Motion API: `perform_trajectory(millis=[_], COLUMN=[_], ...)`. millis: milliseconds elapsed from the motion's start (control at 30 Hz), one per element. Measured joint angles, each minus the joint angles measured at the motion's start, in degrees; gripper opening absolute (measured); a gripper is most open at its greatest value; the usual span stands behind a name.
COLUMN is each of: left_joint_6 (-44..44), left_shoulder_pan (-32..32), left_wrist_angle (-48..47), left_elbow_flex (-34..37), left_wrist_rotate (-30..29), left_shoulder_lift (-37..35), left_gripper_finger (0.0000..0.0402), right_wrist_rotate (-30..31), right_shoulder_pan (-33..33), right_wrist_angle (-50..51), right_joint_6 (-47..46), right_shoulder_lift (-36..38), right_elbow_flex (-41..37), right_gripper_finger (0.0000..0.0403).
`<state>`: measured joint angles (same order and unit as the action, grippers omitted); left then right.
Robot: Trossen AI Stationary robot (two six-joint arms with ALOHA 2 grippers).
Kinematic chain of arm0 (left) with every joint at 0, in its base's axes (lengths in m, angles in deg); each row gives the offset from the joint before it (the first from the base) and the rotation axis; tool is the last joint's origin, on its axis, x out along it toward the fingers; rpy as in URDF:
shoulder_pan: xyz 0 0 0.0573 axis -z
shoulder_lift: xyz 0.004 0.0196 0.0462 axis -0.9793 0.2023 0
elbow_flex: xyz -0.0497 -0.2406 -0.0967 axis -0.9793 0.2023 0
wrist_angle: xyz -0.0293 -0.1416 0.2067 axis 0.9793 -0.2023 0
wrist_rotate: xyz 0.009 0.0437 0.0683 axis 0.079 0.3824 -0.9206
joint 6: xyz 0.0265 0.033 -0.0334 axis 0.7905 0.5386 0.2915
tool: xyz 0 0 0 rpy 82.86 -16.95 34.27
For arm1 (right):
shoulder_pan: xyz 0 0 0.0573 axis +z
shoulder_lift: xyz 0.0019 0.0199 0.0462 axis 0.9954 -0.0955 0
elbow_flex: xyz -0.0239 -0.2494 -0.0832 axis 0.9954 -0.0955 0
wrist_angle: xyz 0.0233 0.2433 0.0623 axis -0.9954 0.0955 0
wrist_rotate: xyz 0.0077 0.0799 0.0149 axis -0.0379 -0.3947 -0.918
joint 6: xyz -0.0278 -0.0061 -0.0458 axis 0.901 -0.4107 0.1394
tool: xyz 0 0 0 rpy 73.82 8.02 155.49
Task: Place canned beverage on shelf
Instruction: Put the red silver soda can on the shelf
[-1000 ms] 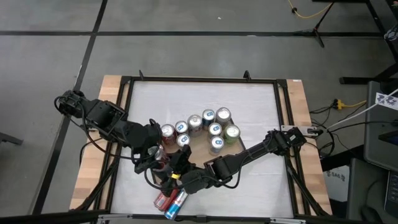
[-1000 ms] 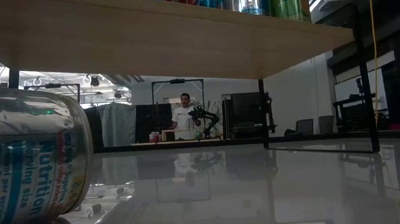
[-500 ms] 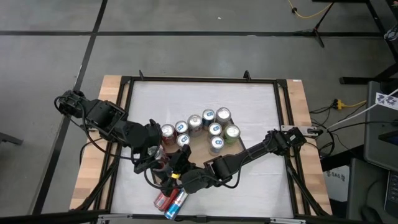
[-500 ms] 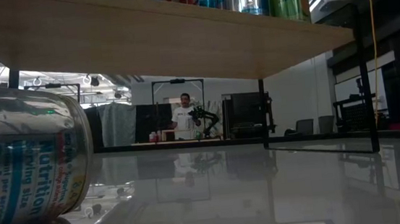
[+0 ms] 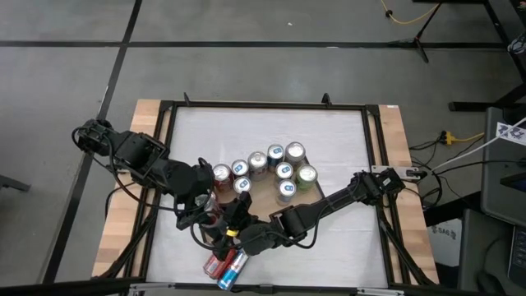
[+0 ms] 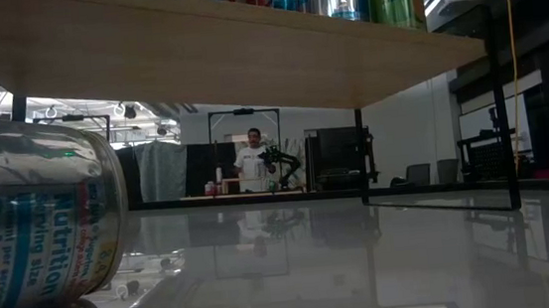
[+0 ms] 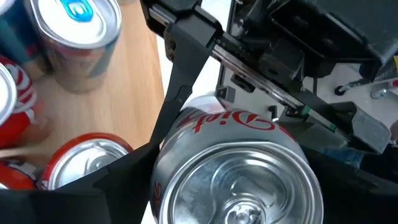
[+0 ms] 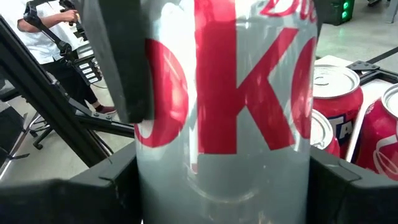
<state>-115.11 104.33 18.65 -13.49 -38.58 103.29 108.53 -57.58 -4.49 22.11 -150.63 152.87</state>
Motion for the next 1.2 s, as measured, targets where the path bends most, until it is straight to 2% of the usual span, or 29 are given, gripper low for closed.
perform_trajectory(millis=[133, 400, 633, 867, 1033, 1200], left_joint_6=[0.07, 0.32, 0.23, 0.13, 0.17, 0.17], left_shoulder_pan=[0.06, 0.15, 0.15, 0.21, 0.20, 0.15], left_wrist_angle=[-0.33, -0.30, -0.27, -0.40, -0.47, -0.44], left_elbow_flex=[-0.02, -0.11, -0.13, -0.03, 0.01, 0.04], left_wrist_rotate=[1.46, 3.96, 3.96, 4.65, 4.13, 3.85], left_shoulder_lift=[0.97, 3.21, 3.23, 3.42, 3.43, 3.45], left_gripper_finger=[0.0325, 0.0286, 0.0286, 0.0286, 0.0286, 0.0286], right_wrist_rotate=[-0.46, -1.14, -1.37, -7.04, -7.31, -7.66], right_shoulder_pan=[0.02, 0.19, 0.16, -0.09, -0.07, 0.00], right_wrist_angle=[0.39, 1.96, 2.01, 1.81, 2.50, 4.29], right_joint_6=[0.00, -0.32, -0.46, -0.39, -0.18, 0.64], right_shoulder_lift=[0.00, 0.00, 0.00, 0.00, 0.04, 0.18], right_elbow_flex=[0.00, -0.13, -0.11, -0.11, 0.07, 0.11], right_gripper_finger=[0.0291, 0.0291, 0.0293, 0.0329, 0.0348, 0.0350])
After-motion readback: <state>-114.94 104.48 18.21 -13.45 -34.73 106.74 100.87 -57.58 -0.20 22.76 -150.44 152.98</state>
